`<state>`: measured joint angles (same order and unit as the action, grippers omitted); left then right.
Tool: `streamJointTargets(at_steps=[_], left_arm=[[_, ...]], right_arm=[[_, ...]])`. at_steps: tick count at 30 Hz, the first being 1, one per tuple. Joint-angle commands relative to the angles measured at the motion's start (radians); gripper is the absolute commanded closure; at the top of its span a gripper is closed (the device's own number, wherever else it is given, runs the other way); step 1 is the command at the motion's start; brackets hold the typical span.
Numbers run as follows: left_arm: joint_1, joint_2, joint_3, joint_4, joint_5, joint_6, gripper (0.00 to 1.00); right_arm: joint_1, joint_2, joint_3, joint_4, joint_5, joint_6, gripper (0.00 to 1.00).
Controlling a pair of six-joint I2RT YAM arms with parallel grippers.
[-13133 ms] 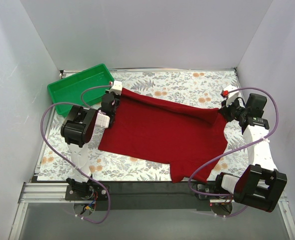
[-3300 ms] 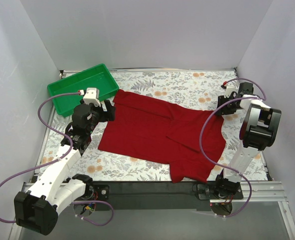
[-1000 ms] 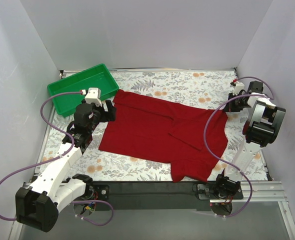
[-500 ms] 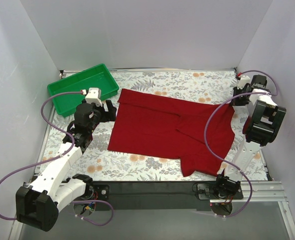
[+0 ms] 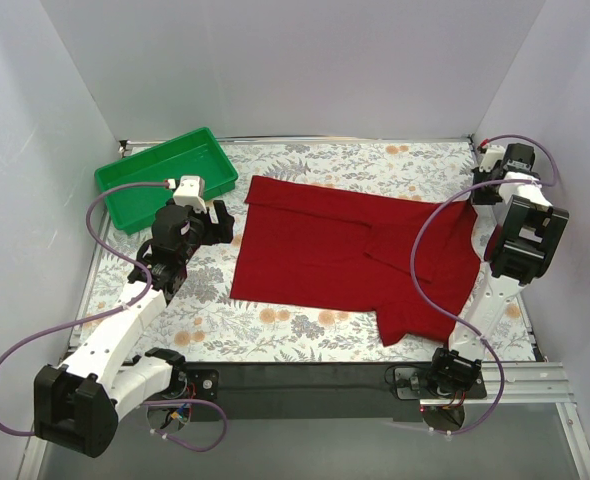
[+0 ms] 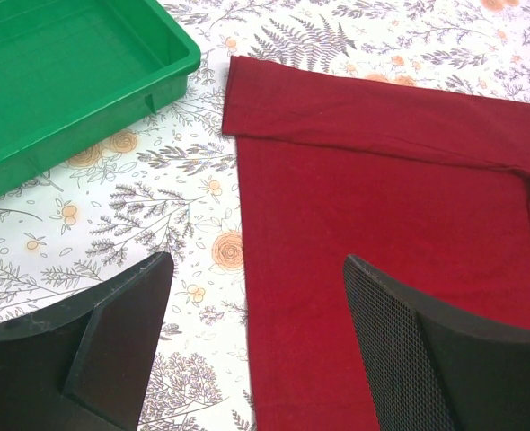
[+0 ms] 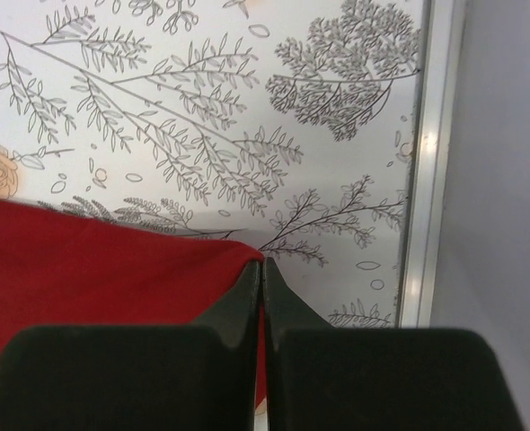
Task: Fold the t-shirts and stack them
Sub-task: Fold the tshirt
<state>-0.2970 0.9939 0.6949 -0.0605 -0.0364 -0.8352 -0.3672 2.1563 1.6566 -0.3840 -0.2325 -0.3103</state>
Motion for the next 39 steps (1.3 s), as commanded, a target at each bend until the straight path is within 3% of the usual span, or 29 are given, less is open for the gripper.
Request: streamJointTargets(at_steps=[1, 7, 8, 12, 19, 20, 25, 26, 28, 31, 32, 36, 39], left_arm=[[-0.004, -0.001, 0.003, -0.002, 0.013, 0.001, 0.29], [-0.004, -0.001, 0.005, -0.002, 0.009, 0.001, 0.29], [-0.004, -0.004, 0.005, -0.004, 0.009, 0.001, 0.29], [-0.004, -0.017, 0.006, -0.004, 0.01, -0.002, 0.29], [-0.004, -0.049, 0.008, 0.004, 0.018, -0.012, 0.29], [-0.004, -0.054, 0.009, 0.005, 0.021, -0.012, 0.28], [-0.004, -0.074, 0.011, 0.011, 0.136, 0.01, 0.25], [-0.004, -0.078, 0.012, 0.013, 0.165, 0.015, 0.17], [-0.007, -0.081, 0.014, 0.016, 0.252, 0.039, 0.14], [-0.034, -0.08, 0.003, 0.043, 0.34, 0.077, 0.13], [-0.053, -0.08, -0.003, 0.05, 0.375, 0.121, 0.13], [-0.293, -0.046, -0.001, -0.036, 0.31, 0.391, 0.12], [-0.446, -0.034, -0.041, -0.161, 0.218, 0.619, 0.13]], right_arm=[[-0.012, 0.013, 0.071, 0.057, 0.042, 0.017, 0.99], [-0.012, 0.004, 0.077, 0.057, 0.061, 0.02, 0.99], [-0.012, -0.006, 0.069, 0.057, 0.05, 0.007, 0.86], [-0.012, -0.102, -0.026, 0.066, 0.029, -0.047, 0.56], [-0.009, -0.363, -0.233, 0.076, -0.014, -0.144, 0.33], [-0.006, -0.387, -0.253, 0.068, -0.034, -0.163, 0.26], [0.02, -0.551, -0.42, 0.002, -0.077, -0.274, 0.23], [0.028, -0.576, -0.443, -0.007, -0.097, -0.289, 0.22], [0.03, -0.657, -0.5, -0.077, -0.148, -0.344, 0.22], [0.037, -0.76, -0.547, -0.244, -0.341, -0.586, 0.21], [0.046, -0.783, -0.56, -0.389, -0.423, -0.769, 0.21], [0.063, -0.884, -0.626, -0.766, -0.53, -1.26, 0.22], [0.088, -0.95, -0.707, -0.863, -0.498, -1.378, 0.23]])
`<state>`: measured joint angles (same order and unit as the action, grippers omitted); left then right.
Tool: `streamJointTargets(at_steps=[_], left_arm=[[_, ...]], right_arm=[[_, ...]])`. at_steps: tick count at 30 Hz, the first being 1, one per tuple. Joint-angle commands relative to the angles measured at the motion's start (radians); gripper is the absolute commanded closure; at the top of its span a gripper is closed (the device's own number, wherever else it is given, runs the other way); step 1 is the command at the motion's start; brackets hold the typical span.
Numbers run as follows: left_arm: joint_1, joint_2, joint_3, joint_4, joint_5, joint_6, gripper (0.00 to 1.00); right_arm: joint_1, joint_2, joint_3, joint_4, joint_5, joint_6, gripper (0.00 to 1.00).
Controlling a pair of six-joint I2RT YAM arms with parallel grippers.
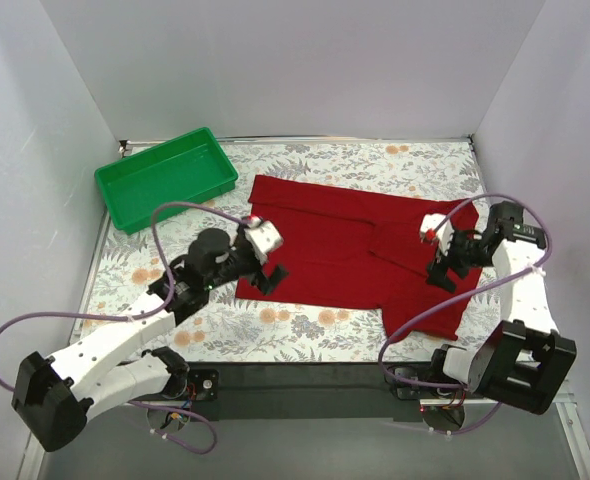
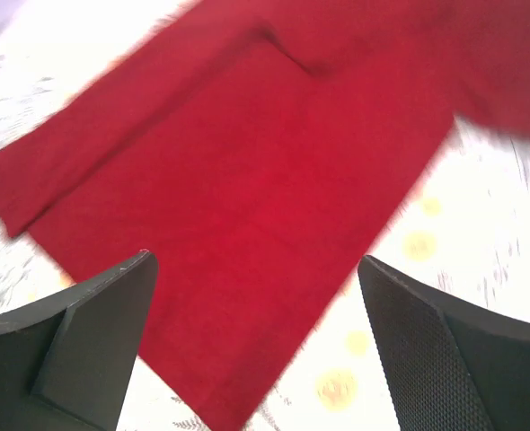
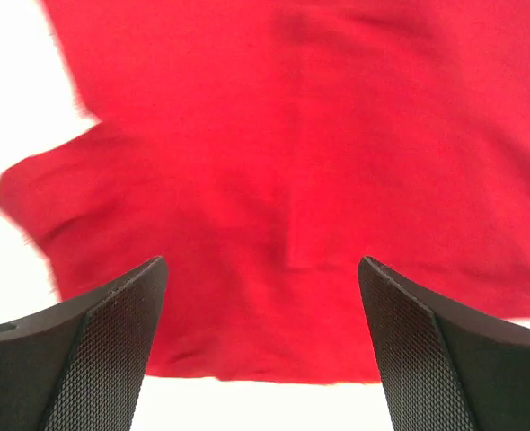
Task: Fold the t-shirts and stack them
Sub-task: Fold the tshirt
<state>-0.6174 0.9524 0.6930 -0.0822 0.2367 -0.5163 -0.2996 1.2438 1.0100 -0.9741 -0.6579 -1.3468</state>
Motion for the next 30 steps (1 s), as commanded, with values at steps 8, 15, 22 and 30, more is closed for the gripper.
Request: streamJointTargets(at_steps=[8, 15, 22, 30], left_arm=[[-0.216, -0.05, -0.158, -0.212, -0.071, 0.409, 0.15], [-0.216, -0.041, -0.11, -0.128, -0.083, 0.15, 0.15], [-0.216, -0.047, -0.139, -0.028, -0.005, 0.01, 0.15], [-0.223, 0.006, -0.162, 0.186, 0.151, -0.066, 0.15]], right_arm=[[0.154, -0.202, -0.238, -0.299, -0.006, -0.399, 0.25], [0.359, -0.254, -0.346, -0.175, 0.096, -0.229, 0.3], [0.424, -0.325, -0.448, -0.017, 0.196, -0.137, 0.33], [0.462, -0.346, -0.499, 0.123, 0.218, -0.02, 0.61]])
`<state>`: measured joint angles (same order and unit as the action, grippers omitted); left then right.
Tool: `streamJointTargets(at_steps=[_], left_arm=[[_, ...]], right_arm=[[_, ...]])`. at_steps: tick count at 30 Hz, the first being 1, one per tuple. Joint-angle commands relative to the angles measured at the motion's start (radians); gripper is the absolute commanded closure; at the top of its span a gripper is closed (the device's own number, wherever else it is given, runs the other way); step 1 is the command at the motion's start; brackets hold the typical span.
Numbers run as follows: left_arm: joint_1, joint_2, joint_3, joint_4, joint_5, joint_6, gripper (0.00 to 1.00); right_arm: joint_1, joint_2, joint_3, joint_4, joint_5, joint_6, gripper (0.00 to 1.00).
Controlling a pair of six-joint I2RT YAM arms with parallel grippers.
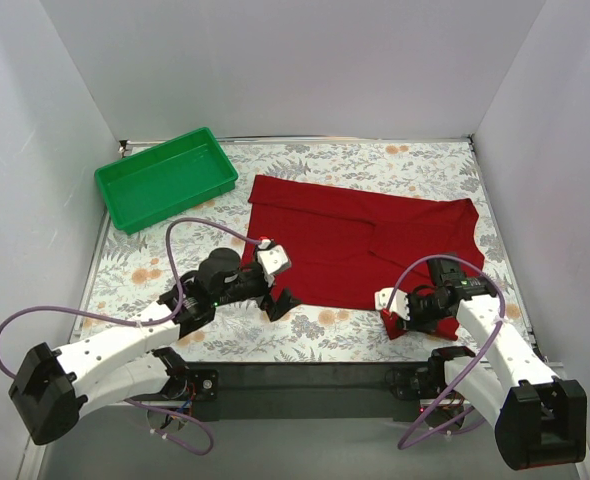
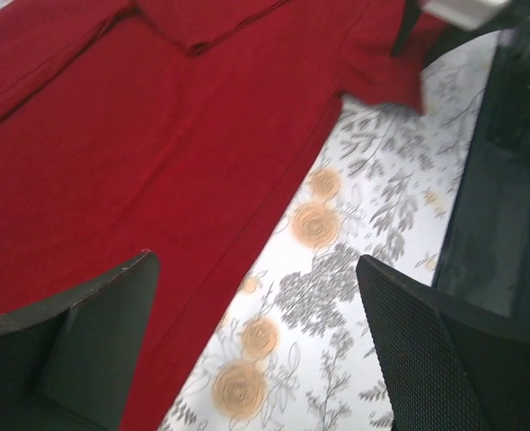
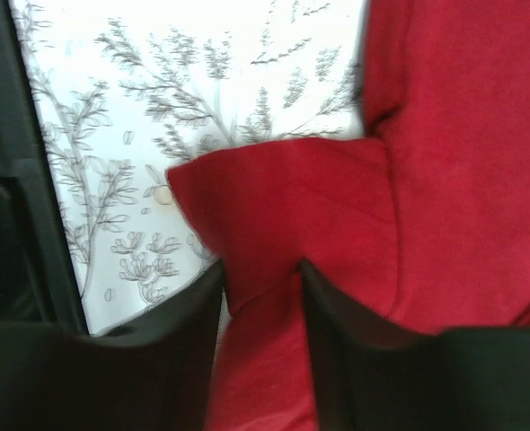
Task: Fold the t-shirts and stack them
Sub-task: Fold the tshirt
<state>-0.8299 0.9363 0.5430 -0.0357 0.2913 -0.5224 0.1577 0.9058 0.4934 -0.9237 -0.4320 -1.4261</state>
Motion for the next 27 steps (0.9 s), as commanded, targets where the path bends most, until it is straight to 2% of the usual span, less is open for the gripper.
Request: streamJointTargets(at_steps=[1, 5, 9, 13, 15, 16, 18, 22, 24, 27], left_arm=[[-0.017, 0.036, -0.015, 0.167, 0.129, -0.079, 0.16], [-0.081, 0.151, -0.008, 0.29, 0.118, -0.087, 0.16], [-0.13, 0.254, 0.024, 0.315, 0.088, -0.067, 0.16], [-0.159, 0.289, 0.032, 0.324, 0.068, -0.056, 0.16], [-0.164, 0.285, 0.02, 0.324, 0.054, -0.054, 0.16], [-0.164, 0.273, 0.014, 0.324, 0.049, -0.053, 0.16], [-0.164, 0.257, 0.002, 0.323, 0.034, -0.053, 0.16], [-0.166, 0.2, -0.037, 0.298, 0.016, -0.064, 0.16], [-0.166, 0.165, -0.051, 0.293, 0.006, -0.068, 0.16], [-0.172, 0.141, -0.063, 0.29, -0.009, -0.076, 0.16]], right_arm=[[0.006, -0.005, 0.028, 0.071, -0.017, 0.067, 0.67], [0.005, 0.033, 0.128, 0.031, -0.098, 0.113, 0.7], [0.003, 0.199, 0.246, 0.014, -0.143, 0.186, 0.7], [-0.012, 0.344, 0.338, 0.035, -0.16, 0.251, 0.73], [-0.023, 0.405, 0.378, 0.107, -0.136, 0.32, 0.74], [-0.036, 0.418, 0.388, 0.137, -0.117, 0.392, 0.75], [-0.064, 0.424, 0.421, 0.169, -0.096, 0.429, 0.76], [-0.099, 0.311, 0.426, -0.028, -0.148, 0.262, 0.7], [-0.099, 0.236, 0.372, -0.105, -0.099, 0.123, 0.68], [-0.098, 0.177, 0.314, -0.184, -0.021, 0.064, 0.67]])
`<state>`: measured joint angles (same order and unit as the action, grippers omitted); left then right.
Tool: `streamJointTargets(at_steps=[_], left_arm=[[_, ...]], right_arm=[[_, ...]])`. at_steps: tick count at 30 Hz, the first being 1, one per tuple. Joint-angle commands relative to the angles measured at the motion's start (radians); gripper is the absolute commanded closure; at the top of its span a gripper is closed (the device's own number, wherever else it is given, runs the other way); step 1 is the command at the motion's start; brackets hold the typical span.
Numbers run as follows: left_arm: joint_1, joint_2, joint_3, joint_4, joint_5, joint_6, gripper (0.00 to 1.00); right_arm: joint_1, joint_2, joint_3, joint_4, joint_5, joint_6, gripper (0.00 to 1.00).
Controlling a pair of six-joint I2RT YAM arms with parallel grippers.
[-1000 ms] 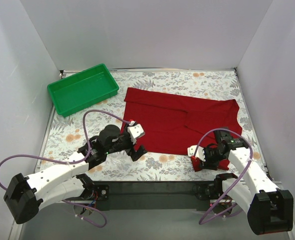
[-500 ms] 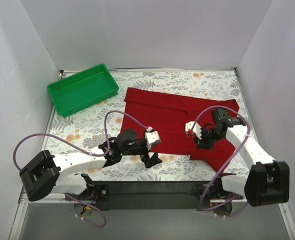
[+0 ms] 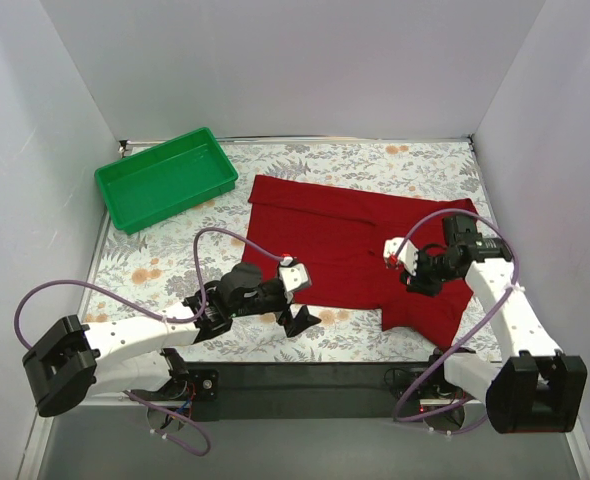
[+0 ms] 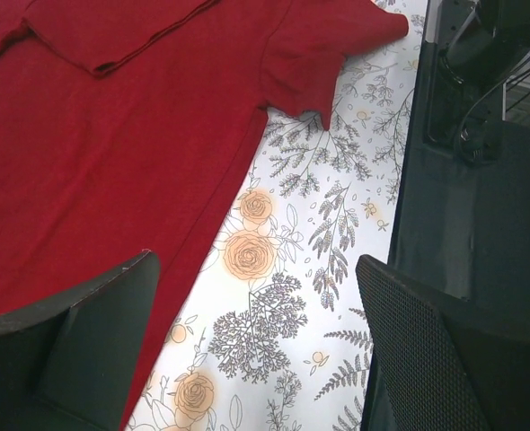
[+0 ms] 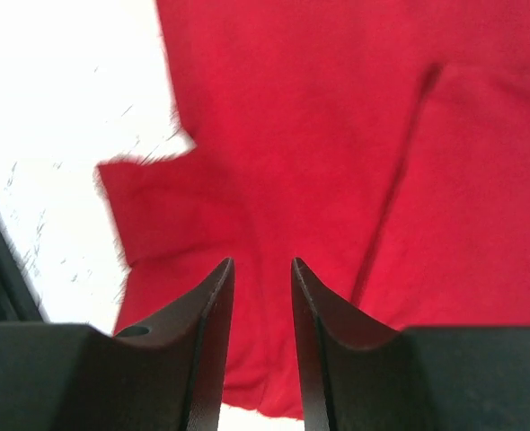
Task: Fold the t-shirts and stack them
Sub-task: Fold the tshirt
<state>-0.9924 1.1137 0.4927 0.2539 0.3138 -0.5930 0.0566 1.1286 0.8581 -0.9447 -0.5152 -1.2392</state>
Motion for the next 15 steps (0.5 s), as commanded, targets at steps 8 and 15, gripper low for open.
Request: streamJointTargets(at_steps=[8, 15], left_arm=[[-0.017, -0.054, -0.002, -0.016, -0.061, -0.025, 0.16], [-0.02, -0.113, 0.026, -0.099, -0.102, -0.028, 0.16]], right_arm=[[0.035, -0.128, -0.246, -0.085, 0.21, -0.036, 0.6], [0.12, -0.194, -0.353, 0.052, 0.343, 0.073, 0.58]])
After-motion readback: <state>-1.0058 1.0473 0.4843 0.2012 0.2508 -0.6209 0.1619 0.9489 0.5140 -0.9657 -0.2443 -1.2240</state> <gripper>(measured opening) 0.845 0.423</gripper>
